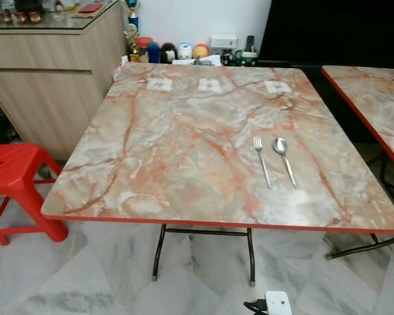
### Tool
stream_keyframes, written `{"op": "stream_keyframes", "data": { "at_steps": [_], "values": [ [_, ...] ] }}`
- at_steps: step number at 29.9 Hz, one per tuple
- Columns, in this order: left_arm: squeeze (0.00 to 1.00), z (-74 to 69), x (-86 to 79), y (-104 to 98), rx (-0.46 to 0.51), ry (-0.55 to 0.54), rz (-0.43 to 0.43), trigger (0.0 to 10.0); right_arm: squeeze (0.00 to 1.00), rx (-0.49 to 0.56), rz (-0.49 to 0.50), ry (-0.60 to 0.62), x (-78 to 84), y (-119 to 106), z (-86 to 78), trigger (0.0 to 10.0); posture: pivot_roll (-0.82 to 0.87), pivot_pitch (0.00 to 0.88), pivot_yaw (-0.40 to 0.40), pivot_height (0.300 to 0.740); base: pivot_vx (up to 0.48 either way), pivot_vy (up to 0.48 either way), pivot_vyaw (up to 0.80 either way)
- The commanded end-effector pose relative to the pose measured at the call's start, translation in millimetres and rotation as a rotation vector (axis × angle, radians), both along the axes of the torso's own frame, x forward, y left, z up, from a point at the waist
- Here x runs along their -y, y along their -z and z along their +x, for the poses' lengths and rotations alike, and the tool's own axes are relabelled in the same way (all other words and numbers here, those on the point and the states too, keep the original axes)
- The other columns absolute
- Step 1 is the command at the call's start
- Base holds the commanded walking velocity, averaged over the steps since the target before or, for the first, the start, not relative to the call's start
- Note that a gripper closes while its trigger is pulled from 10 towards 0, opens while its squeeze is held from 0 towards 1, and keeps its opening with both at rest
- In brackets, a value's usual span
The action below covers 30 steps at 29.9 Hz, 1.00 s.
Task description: Setting the table
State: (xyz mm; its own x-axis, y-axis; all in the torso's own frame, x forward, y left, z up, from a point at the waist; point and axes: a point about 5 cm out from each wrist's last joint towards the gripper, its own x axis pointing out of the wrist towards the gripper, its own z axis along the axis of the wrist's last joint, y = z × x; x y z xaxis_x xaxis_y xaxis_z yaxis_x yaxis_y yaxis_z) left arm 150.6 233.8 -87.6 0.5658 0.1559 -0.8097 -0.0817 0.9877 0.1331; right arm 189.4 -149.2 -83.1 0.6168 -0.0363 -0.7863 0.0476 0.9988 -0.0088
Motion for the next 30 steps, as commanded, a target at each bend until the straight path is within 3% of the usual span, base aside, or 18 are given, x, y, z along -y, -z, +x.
{"op": "stream_keyframes", "data": {
  "at_steps": [1, 12, 15, 18, 19, 21, 24, 30],
  "values": [
    [0.00, -7.8, 1.3, 3, -0.024, 0.000, -0.004, 10.0, 0.00, 0.012, -0.004, 0.035, 2.5, 0, -2.1, 10.0, 0.02, 0.086, -0.039, 0.740, 0.000, 0.000, 0.00],
    [0.00, -8.7, 4.5, 4, -0.025, 0.003, -0.007, 10.0, 0.00, 0.192, -0.007, 0.119, 6.4, -10, 5.6, 10.0, 0.01, 0.100, -0.056, 0.740, 0.000, 0.000, 0.00],
    [0.00, -9.4, 6.0, 5, -0.026, 0.008, -0.007, 10.0, 0.00, 0.248, -0.093, 0.133, 10.2, -14, 7.3, 10.0, 0.01, 0.105, -0.060, 0.740, 0.000, 0.000, 0.00],
    [0.00, -11.0, 7.9, 6, -0.028, 0.007, -0.010, 10.0, 0.00, 0.267, -0.093, 0.162, 11.1, -15, 7.1, 10.0, 0.01, 0.105, -0.060, 0.740, 0.000, 0.000, 0.00],
    [0.00, -11.6, 8.6, 6, -0.029, 0.008, -0.011, 10.0, 0.00, 0.356, -0.128, 0.151, 20.3, -25, 17.5, 10.0, 0.00, 0.106, -0.060, 0.740, 0.000, 0.000, 0.00],
    [0.00, -13.1, 10.4, 7, -0.032, 0.013, -0.013, 10.0, 0.00, 0.830, -0.139, 0.166, 47.4, -81, 41.4, 10.0, 0.00, 0.106, -0.059, 0.740, 0.000, 0.000, 0.00],
    [0.00, -13.6, 12.4, 8, -0.034, 0.018, -0.014, 10.0, 0.00, 0.743, -0.200, 0.153, 57.4, -80, 34.4, 10.0, 0.00, 0.106, -0.058, 0.740, 0.000, 0.000, 0.00],
    [0.00, -11.5, 17.9, 8, -0.029, 0.034, -0.017, 10.0, 0.00, 0.813, -0.215, 0.170, 60.9, -93, 32.4, 10.0, 0.00, 0.103, -0.056, 0.740, 0.000, 0.000, 0.00]
  ]
}}
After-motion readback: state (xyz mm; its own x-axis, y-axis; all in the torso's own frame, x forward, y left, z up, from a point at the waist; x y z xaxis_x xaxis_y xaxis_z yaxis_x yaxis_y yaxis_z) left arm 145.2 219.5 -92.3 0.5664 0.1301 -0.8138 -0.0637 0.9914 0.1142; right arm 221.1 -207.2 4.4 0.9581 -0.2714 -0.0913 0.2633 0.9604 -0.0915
